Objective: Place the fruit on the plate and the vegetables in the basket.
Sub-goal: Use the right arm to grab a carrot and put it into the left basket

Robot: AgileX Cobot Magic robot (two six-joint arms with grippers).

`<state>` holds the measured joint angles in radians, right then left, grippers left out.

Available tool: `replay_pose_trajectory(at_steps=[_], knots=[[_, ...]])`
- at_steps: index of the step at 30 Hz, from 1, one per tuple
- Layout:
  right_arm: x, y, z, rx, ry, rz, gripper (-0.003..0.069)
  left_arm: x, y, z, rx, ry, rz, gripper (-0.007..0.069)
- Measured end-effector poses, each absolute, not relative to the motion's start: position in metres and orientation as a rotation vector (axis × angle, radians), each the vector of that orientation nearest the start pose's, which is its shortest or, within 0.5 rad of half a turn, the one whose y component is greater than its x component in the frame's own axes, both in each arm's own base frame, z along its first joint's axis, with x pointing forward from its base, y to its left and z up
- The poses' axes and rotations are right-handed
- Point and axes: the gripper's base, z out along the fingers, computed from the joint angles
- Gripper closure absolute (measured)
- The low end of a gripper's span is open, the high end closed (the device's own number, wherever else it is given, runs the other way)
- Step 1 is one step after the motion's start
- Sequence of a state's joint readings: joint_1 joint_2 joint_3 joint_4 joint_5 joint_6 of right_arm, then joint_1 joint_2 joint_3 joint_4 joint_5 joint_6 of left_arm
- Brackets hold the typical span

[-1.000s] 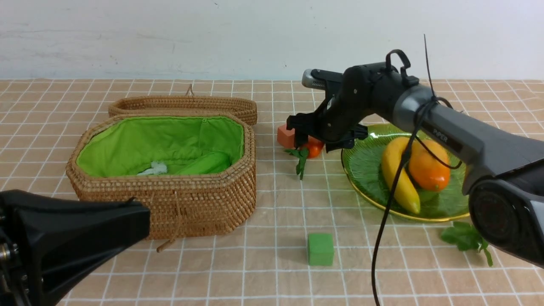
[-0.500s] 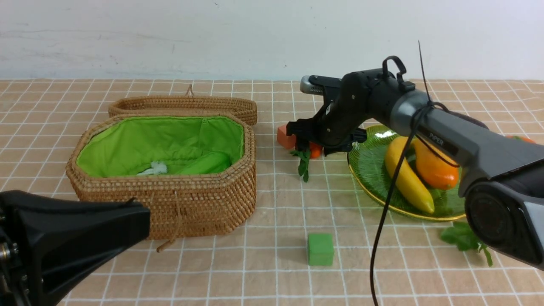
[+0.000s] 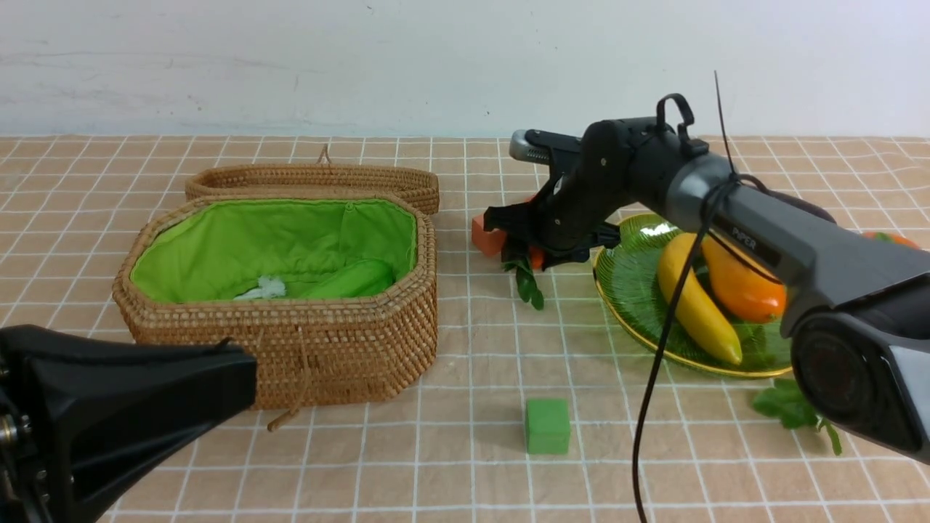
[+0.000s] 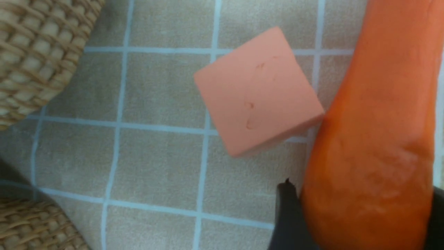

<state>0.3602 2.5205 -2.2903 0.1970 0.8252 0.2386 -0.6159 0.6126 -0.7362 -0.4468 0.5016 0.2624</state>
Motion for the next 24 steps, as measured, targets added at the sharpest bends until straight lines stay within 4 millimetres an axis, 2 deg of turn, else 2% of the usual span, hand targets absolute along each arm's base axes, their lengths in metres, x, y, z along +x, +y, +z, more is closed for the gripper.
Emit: replay_pose_trajectory(at_steps=[6,11,12,15,16,17,20,21,24], knots=[[0.508,0.206,0.182,-0.068,2.643,0.444,0.0254,0.085,-0.084,0.369,0.593,1.778,-0.716,0.062],[0.496,0.201,0.217,-0.121,2.651,0.424,0.0254,0.085,-0.084,0.369,0.592,1.777,-0.715,0.0617],[0.491,0.2,0.232,-0.15,2.645,0.42,0.0254,0.085,-0.084,0.369,0.592,1.776,-0.715,0.0617],[0.481,0.199,0.259,-0.191,2.625,0.411,0.0254,0.086,-0.084,0.369,0.59,1.774,-0.715,0.0613],[0.481,0.199,0.259,-0.193,2.628,0.407,0.0254,0.086,-0.084,0.369,0.59,1.774,-0.715,0.0613],[0.475,0.199,0.27,-0.209,2.624,0.389,0.0254,0.086,-0.084,0.369,0.589,1.773,-0.715,0.0612],[0.464,0.198,0.286,-0.269,2.638,0.34,0.0254,0.086,-0.083,0.37,0.589,1.769,-0.71,0.061],[0.464,0.198,0.286,-0.269,2.638,0.34,0.0254,0.086,-0.083,0.37,0.589,1.769,-0.709,0.061],[0.449,0.202,0.306,-0.366,2.63,0.316,0.0254,0.087,-0.083,0.37,0.589,1.759,-0.691,0.061]])
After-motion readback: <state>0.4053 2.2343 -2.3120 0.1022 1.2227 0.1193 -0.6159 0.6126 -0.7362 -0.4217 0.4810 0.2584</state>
